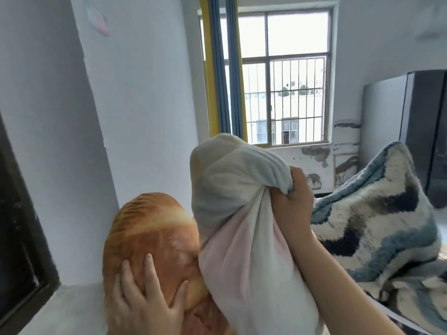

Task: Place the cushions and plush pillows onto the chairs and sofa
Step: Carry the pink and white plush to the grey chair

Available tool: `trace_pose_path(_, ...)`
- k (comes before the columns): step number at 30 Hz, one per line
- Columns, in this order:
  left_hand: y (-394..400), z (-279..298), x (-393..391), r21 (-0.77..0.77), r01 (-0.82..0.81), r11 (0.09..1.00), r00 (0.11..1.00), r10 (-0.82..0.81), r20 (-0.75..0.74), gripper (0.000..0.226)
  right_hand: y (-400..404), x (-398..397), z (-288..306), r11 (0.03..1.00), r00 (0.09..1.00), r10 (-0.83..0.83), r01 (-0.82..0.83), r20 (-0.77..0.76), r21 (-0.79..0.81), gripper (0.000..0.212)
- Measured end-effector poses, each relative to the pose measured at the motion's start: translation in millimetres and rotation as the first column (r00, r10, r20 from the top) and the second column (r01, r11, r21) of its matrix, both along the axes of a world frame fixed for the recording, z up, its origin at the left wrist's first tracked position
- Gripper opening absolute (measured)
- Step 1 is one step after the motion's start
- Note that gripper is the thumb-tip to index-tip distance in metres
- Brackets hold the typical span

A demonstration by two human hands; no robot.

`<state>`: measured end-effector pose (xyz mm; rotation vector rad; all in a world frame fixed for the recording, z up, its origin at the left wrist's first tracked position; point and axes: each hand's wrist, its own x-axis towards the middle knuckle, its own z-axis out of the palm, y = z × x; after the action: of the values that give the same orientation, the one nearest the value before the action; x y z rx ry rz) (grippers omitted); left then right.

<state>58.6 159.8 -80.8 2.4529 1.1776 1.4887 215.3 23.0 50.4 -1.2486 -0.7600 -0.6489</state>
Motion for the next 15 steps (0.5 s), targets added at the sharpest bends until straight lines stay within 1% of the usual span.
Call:
trace_pose_path(1, -1, 4, -2, -0.044, 0.045, 0.998, 0.999, -0.044, 0.014, 0.082, -5, -1, 13, 0.999, 1.0, -0.001, 0.001, 0.016, 0.032, 0.025)
trace_pose_path(2, -4, 6, -7, -0.088, 0.093, 0.992, 0.994, -0.088, 0.065, 0.087, -10, -3, 26, 0.998, 1.0, 0.016, -0.016, 0.01, 0.053, 0.032)
trace_pose_path(3, -6, 16, -10, -0.143, 0.172, 0.975, 0.978, -0.152, 0.145, 0.097, -15, -6, 35, 0.998, 0.999, 0.039, -0.039, -0.007, 0.054, 0.035)
trace_pose_path(4, -11, 25, -14, -0.182, 0.267, 0.946, 0.938, -0.212, 0.275, 0.107, -20, -10, 39, 0.996, 0.997, 0.075, -0.073, -0.028, 0.048, 0.035)
trace_pose_path(5, -17, 37, -17, -0.217, 0.41, 0.886, 0.851, -0.285, 0.442, 0.111, -26, -15, 41, 0.993, 0.993, 0.108, -0.107, -0.041, 0.041, 0.034)
trace_pose_path(6, -28, 50, -19, -0.224, 0.525, 0.821, 0.738, -0.309, 0.599, 0.108, -31, -22, 38, 0.991, 0.99, 0.134, -0.133, -0.05, 0.034, 0.033)
trace_pose_path(7, -41, 59, -21, -0.191, 0.6, 0.777, 0.648, -0.332, 0.685, 0.103, -37, -30, 33, 0.989, 0.988, 0.144, -0.143, -0.052, 0.031, 0.034)
trace_pose_path(8, -58, 64, -23, -0.101, 0.632, 0.768, 0.627, -0.431, 0.649, 0.098, -44, -39, 28, 0.988, 0.987, 0.15, -0.148, -0.052, 0.036, 0.036)
trace_pose_path(9, -77, 66, -24, -0.019, 0.653, 0.757, 0.634, -0.532, 0.561, 0.091, -52, -49, 22, 0.987, 0.986, 0.156, -0.154, -0.053, 0.054, 0.038)
trace_pose_path(10, -96, 66, -26, 0.058, 0.644, 0.763, 0.663, -0.593, 0.457, 0.083, -62, -59, 19, 0.985, 0.986, 0.158, -0.153, -0.051, 0.083, 0.038)
trace_pose_path(11, -112, 64, -28, 0.096, 0.659, 0.746, 0.665, -0.638, 0.389, 0.083, -72, -70, 16, 0.982, 0.987, 0.157, -0.151, -0.045, 0.113, 0.036)
trace_pose_path(12, -127, 55, -33, 0.105, 0.684, 0.722, 0.646, -0.667, 0.372, 0.089, -82, -82, 15, 0.981, 0.988, 0.151, -0.145, -0.039, 0.127, 0.031)
trace_pose_path(13, -138, 53, -40, 0.071, 0.718, 0.692, 0.608, -0.674, 0.42, 0.098, -93, -94, 14, 0.982, 0.989, 0.141, -0.135, -0.037, 0.13, 0.026)
trace_pose_path(14, -150, 49, -50, -0.007, 0.76, 0.65, 0.57, -0.662, 0.487, 0.102, -103, -107, 13, 0.984, 0.991, 0.129, -0.123, -0.041, 0.13, 0.022)
trace_pose_path(15, -157, 43, -60, -0.07, 0.788, 0.611, 0.548, -0.646, 0.532, 0.1, -114, -121, 10, 0.986, 0.992, 0.114, -0.108, -0.048, 0.125, 0.021)
